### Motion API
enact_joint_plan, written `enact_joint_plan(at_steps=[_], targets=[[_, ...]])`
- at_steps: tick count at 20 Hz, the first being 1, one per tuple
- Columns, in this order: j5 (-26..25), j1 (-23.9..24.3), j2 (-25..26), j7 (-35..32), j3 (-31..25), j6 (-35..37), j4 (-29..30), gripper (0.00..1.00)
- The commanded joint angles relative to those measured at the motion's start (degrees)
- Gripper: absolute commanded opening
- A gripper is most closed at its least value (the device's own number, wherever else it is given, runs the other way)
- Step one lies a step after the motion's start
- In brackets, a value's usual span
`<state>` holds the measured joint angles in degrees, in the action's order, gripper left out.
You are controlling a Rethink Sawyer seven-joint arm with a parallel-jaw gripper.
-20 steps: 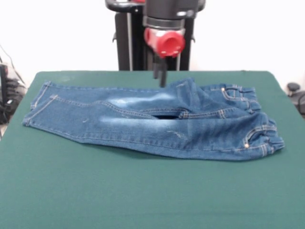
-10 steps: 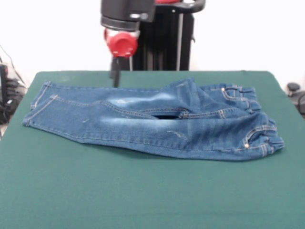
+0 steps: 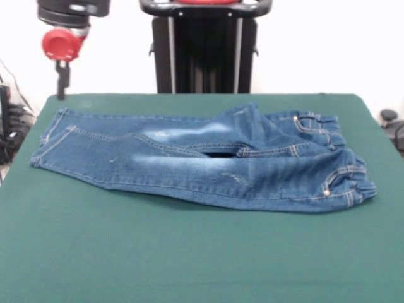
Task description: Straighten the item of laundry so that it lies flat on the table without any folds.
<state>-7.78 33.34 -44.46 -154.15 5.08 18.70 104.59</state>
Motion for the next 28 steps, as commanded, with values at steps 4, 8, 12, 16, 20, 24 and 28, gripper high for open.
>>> enact_joint_plan(at_steps=[4,8,12,16,20,24,28], targets=[[-5.7,4.7,4.3,14.6,-12.3,7.9,-8.0,1.0],[-7.0,6.0,4.6,14.1,-14.3,9.2,-8.8,1.0],[-7.8,6.1,5.5,13.0,-15.7,10.1,-10.6,1.0],[-7.4,5.8,6.4,11.9,-16.6,11.4,-11.9,1.0],[-8.0,5.1,6.5,11.5,-16.7,12.0,-12.4,1.0],[-7.9,4.0,7.1,9.4,-16.2,12.0,-12.6,1.0],[-7.3,2.7,7.3,7.5,-15.6,12.7,-12.9,1.0]])
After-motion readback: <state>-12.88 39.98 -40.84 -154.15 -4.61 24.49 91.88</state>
